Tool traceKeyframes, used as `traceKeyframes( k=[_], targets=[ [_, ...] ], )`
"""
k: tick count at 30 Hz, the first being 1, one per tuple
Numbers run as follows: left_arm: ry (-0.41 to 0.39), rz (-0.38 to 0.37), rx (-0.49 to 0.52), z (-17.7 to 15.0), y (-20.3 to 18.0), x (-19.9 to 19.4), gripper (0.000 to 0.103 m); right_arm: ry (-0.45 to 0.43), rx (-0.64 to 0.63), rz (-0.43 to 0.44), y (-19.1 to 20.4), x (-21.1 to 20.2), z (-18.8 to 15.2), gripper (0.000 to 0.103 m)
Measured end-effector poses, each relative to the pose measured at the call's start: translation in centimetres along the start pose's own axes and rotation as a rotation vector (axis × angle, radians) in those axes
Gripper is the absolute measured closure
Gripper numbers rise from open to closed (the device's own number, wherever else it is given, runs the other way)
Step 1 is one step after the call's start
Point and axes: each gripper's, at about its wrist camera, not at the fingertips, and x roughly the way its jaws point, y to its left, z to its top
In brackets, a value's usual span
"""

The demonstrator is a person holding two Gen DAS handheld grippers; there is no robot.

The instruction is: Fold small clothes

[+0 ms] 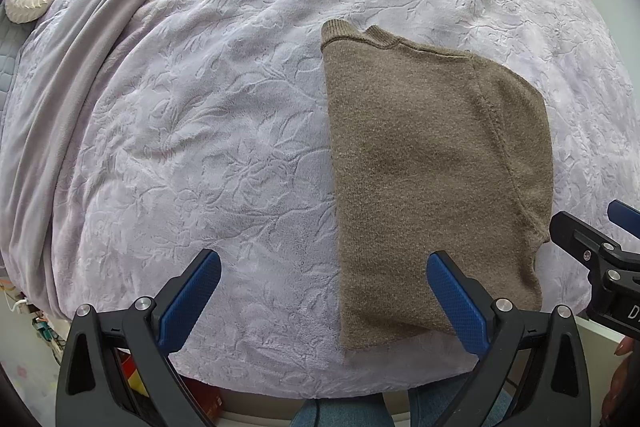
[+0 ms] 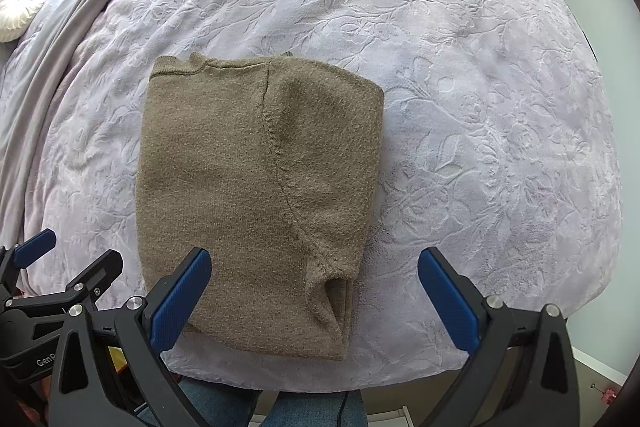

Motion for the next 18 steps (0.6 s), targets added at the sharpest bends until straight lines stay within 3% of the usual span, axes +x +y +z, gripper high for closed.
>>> traceKeyframes(
  k=[18],
  targets=[
    [0.004,0.002,0.002,-0.07,-0.06,0.02,0.000,0.002,-0.001,0.001,0.19,0.08,-0.08,0.000]
  ],
)
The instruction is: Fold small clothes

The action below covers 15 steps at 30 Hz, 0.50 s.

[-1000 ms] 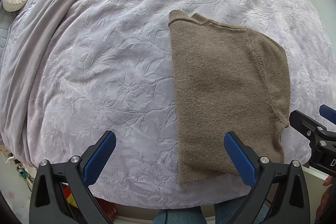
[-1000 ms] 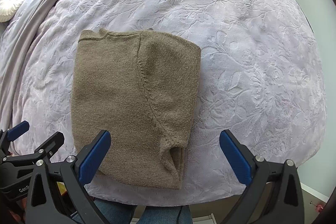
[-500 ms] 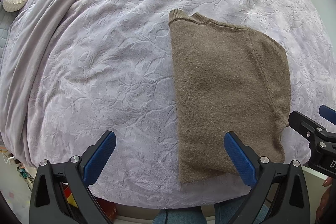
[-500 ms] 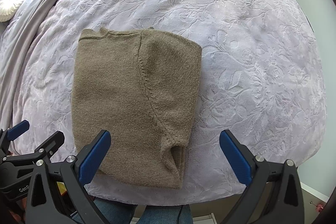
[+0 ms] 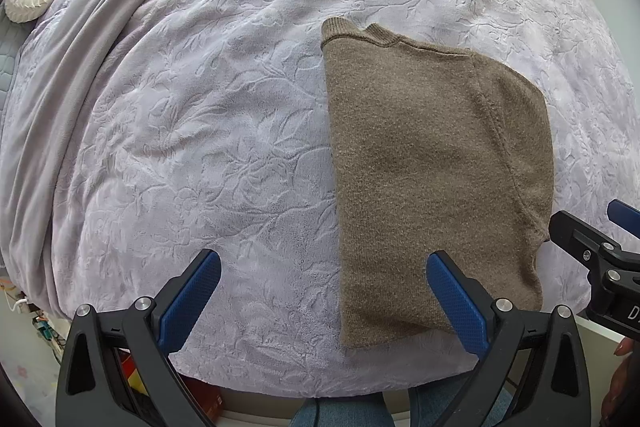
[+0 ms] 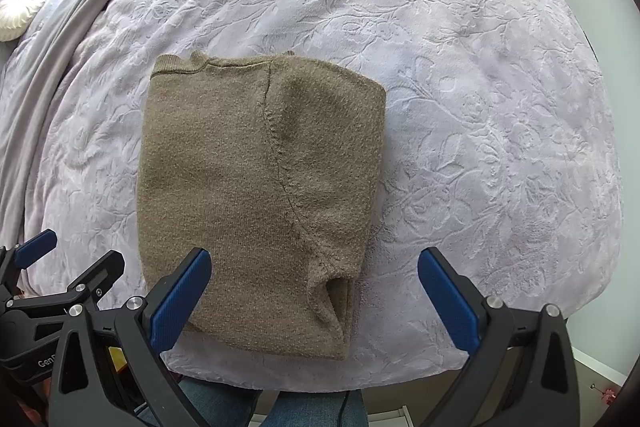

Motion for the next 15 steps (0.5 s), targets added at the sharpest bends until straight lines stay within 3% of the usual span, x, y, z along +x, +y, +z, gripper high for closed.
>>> traceKeyframes(
  k=[15],
  targets=[
    [-0.009,0.029,-0.005,-0.08,0.18,0.20,0.000,0.006,-0.004,-0.003,0.18,0.18,-0.02,0.000]
  ],
)
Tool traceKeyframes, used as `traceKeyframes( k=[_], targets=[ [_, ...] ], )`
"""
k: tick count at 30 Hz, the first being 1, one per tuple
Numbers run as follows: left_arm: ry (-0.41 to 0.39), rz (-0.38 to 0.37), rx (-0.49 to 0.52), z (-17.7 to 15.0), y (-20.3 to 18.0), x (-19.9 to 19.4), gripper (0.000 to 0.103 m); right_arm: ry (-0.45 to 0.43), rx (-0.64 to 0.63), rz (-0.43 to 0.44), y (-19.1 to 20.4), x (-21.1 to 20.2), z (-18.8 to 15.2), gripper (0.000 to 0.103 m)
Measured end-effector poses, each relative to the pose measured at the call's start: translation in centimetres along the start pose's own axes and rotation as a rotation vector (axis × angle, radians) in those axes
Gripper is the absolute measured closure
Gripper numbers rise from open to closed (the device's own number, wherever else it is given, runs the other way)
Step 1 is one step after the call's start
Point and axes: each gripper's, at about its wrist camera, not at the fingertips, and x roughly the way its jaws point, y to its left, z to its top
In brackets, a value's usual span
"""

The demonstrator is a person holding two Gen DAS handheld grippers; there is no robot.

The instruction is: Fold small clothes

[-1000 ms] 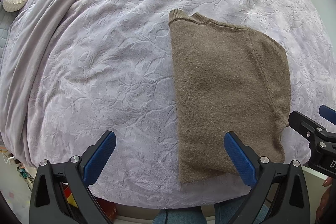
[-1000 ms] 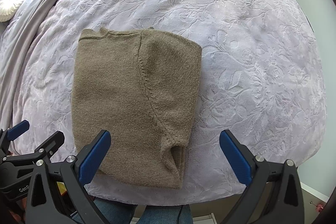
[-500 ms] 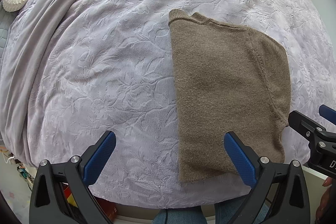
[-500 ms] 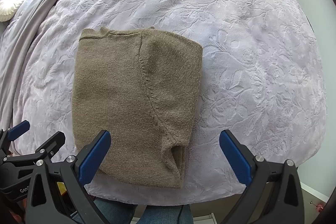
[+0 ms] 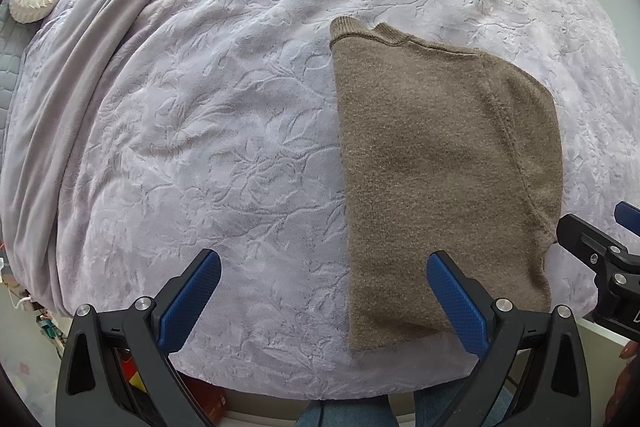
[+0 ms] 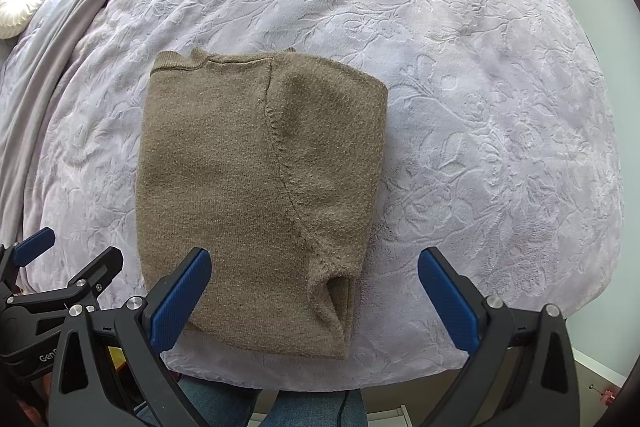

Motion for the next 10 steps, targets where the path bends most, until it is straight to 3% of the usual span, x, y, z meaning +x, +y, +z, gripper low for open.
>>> traceKeyframes(
  k=[10],
  targets=[
    [-0.030,-0.024,0.025,0.11,-0.04,-0.44,0.000,0.008,-0.006,-0.010,0.02,0.43,0.20,0.000]
  ],
)
